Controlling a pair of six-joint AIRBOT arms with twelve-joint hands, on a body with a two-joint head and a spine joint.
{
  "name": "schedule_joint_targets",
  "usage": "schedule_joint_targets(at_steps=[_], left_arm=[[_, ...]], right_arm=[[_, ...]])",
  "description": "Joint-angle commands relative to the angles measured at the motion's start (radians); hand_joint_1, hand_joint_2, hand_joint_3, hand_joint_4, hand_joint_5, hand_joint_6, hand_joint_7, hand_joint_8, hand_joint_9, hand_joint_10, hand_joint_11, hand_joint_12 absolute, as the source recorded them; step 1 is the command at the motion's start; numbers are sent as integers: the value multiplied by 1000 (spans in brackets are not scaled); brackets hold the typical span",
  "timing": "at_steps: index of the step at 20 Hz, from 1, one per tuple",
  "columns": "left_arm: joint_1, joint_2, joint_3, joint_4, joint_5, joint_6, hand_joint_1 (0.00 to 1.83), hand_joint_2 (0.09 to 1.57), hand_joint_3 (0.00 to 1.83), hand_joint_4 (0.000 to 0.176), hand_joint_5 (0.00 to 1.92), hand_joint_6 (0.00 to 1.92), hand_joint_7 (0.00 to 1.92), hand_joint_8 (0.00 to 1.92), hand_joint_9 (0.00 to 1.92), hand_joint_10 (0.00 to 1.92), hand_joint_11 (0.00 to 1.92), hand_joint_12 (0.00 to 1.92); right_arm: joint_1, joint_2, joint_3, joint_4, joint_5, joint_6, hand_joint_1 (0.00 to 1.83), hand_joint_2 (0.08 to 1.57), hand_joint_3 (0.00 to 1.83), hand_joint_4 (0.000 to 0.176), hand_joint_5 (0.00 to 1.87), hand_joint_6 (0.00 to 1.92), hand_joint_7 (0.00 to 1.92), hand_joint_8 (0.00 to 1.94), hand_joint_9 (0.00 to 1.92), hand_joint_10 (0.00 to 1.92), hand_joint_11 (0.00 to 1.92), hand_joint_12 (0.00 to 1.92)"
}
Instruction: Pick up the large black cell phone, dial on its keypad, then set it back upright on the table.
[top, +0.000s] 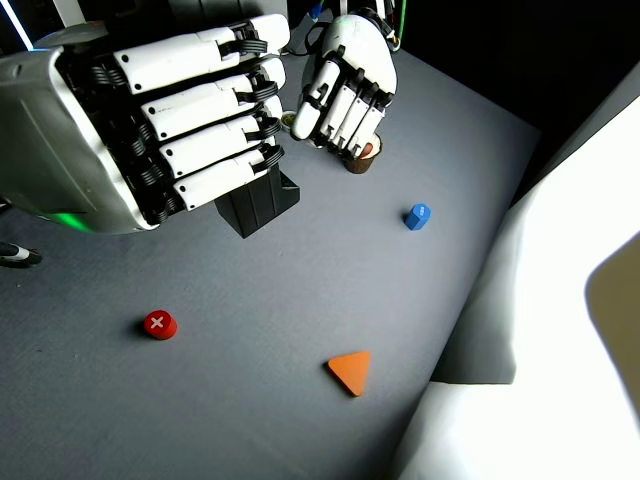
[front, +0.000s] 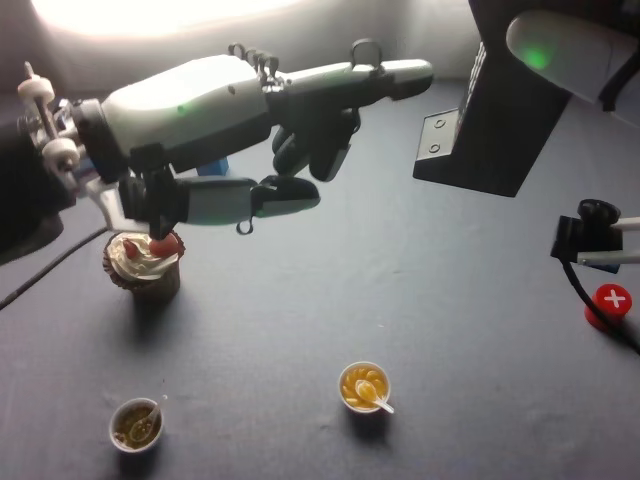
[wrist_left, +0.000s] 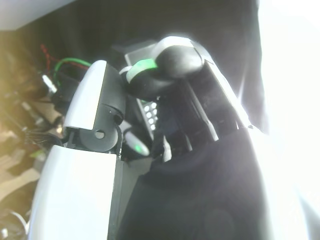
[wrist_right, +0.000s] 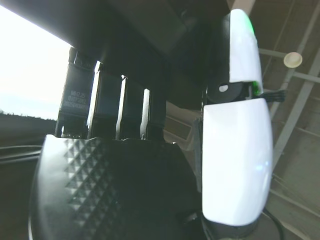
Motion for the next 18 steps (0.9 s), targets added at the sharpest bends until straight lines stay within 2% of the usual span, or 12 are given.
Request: schedule_joint_targets(at_steps=[1, 2, 4, 5, 6, 8, 10, 11, 13, 14, 16, 18], left_arm=[[-31, -8, -8, -28, -115, -17, 1302, 1288, 1, 149, 72, 2, 641, 1597, 793, 1921, 672, 1921], [-36, -10, -12, -20, -117, -21, 1302, 1288, 1, 149, 72, 2, 641, 1597, 793, 1921, 672, 1921], [-40, -15, -31, -17, -115, -24, 1305, 1285, 0, 135, 81, 4, 645, 1592, 798, 1921, 730, 1921], [-40, -16, -39, -17, -113, -24, 1306, 1288, 1, 133, 81, 3, 638, 1602, 817, 1921, 809, 1921], [-41, -16, -48, -17, -109, -22, 1306, 1292, 2, 124, 77, 1, 631, 1611, 827, 1921, 898, 1921], [-41, -15, -56, -21, -106, -21, 1304, 1292, 2, 123, 72, 0, 631, 1608, 835, 1921, 919, 1921], [-40, -5, -47, -21, -109, -28, 1304, 1289, 0, 134, 71, 2, 637, 1599, 827, 1921, 882, 1921], [-34, 0, -31, -21, -114, -34, 1304, 1288, 0, 135, 71, 2, 639, 1596, 835, 1921, 905, 1921], [-24, 10, 2, -24, -121, -43, 1304, 1288, 0, 135, 71, 1, 639, 1595, 837, 1921, 910, 1921], [-16, 14, 17, -29, -124, -49, 1303, 1293, 2, 127, 64, 1, 630, 1608, 858, 1921, 931, 1921], [0, 19, 41, -49, -136, -48, 1305, 1291, 1, 129, 64, 1, 634, 1604, 858, 1921, 912, 1921], [14, 21, 63, -62, -147, -48, 1306, 1287, 0, 125, 55, 0, 643, 1595, 861, 1921, 911, 1921]], right_arm=[[7, 8, -1, -26, 134, 22, 1366, 1167, 2, 0, 865, 907, 811, 1297, 854, 1403, 960, 1213], [7, 8, -1, -26, 134, 22, 1366, 1167, 2, 0, 865, 907, 811, 1297, 854, 1403, 960, 1213], [8, 7, -3, -26, 134, 22, 1364, 1172, 0, 0, 849, 941, 817, 1275, 842, 1433, 928, 1270], [8, 7, -5, -26, 134, 22, 1366, 1165, 0, 0, 862, 912, 830, 1269, 854, 1403, 941, 1256], [8, 7, -9, -26, 134, 22, 1366, 1164, 0, 0, 881, 884, 816, 1286, 855, 1398, 941, 1222], [8, 9, -13, -28, 134, 22, 1367, 1163, 0, 0, 880, 891, 818, 1283, 858, 1393, 945, 1217], [8, 9, -14, -30, 134, 22, 1364, 1175, 1, 0, 824, 938, 811, 1306, 854, 1412, 966, 1220], [8, 9, -13, -31, 134, 22, 1365, 1170, 0, 0, 839, 928, 819, 1293, 859, 1400, 960, 1230], [6, 8, -6, -31, 134, 22, 1365, 1169, 0, 0, 843, 925, 821, 1290, 860, 1397, 959, 1233], [4, 7, -2, -29, 134, 22, 1368, 1155, 0, 0, 893, 892, 835, 1237, 880, 1374, 941, 1255], [3, 3, 5, -14, 134, 21, 1371, 1147, 0, 0, 911, 863, 864, 1194, 878, 1374, 937, 1241], [2, 2, 9, -10, 134, 21, 1371, 1150, 0, 0, 908, 860, 847, 1232, 874, 1372, 931, 1236]])
